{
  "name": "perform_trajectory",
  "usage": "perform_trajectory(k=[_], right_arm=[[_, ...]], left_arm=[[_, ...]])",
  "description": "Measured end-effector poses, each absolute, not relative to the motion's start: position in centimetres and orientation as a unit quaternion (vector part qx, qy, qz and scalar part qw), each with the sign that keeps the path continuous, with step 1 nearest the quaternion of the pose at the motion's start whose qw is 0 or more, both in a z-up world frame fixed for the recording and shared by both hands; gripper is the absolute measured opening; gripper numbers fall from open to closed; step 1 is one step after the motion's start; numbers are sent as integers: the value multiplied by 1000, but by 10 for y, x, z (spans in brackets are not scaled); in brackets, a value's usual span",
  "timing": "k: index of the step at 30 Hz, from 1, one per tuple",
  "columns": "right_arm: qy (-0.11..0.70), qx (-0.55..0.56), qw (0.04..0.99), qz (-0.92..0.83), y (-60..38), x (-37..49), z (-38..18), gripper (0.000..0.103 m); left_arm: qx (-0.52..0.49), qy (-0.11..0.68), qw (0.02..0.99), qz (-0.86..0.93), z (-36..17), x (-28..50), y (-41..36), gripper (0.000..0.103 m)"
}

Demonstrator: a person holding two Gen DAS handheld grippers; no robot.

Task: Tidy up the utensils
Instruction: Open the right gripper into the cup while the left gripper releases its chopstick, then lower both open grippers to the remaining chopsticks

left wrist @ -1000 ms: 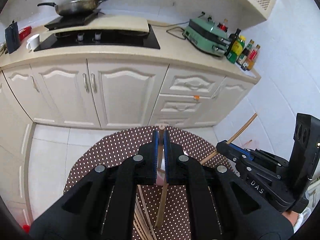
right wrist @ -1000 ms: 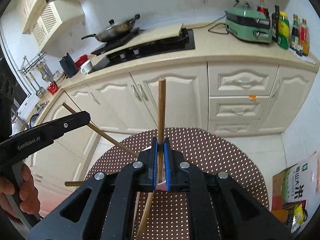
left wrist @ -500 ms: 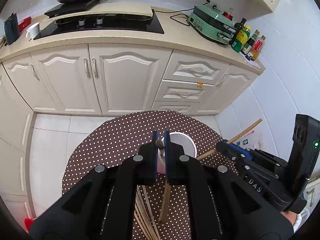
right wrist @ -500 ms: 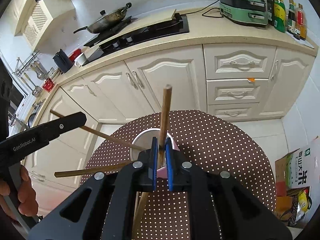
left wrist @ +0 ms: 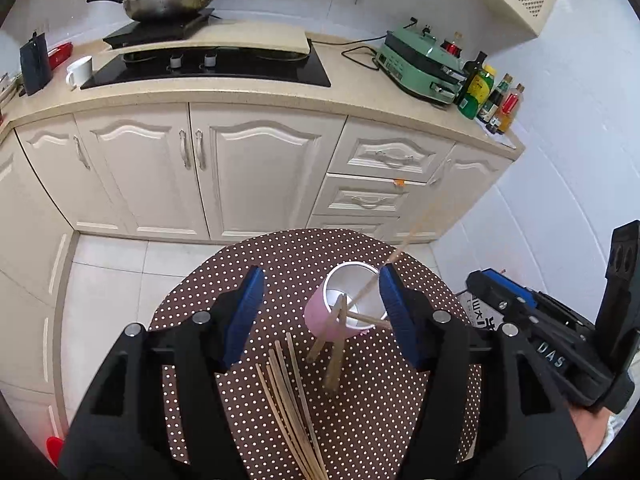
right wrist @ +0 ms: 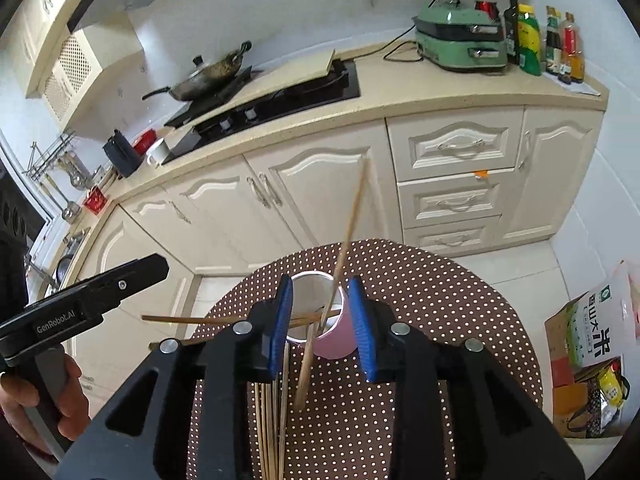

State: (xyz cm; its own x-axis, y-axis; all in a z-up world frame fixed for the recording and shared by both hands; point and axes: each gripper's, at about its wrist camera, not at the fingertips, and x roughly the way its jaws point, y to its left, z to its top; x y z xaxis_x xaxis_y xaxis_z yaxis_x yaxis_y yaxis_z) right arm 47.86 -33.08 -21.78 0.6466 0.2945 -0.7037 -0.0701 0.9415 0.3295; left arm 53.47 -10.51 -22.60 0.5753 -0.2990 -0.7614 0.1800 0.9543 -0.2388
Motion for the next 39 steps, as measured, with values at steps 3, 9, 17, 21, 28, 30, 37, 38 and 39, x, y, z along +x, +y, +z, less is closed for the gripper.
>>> perform_trajectory(k=[3,9,17,21,28,30,37,38,39], right_arm=[[397,139,902,96,-331,465,-209,29],[380,136,910,90,-322,433,-196,29],[389,126,907,101,-294,399,-203,30],[409,124,898,106,-282,392,-219,30],[450,111,878,117,-265,394,-258,30],[465,107,871,120,-260,399,-272,30],[511,101,844,129,-258,417,-314,30],[518,102,839,130,-259,421,-319,30],[524,102,835,132,-259,424,-325,30]], left_arm=[[-68,427,892,-136,-216,521,-98,60],[-76,408,900,-130,-207,493,-80,60],[-101,418,895,-119,-224,462,-45,61],[-100,439,886,-109,-245,455,-37,61],[-82,508,851,-103,-311,459,-46,61],[-75,528,839,-105,-332,461,-52,61],[-43,592,798,-102,-404,476,-73,61],[-39,600,793,-98,-413,478,-74,60],[-36,604,791,-96,-419,479,-74,60]])
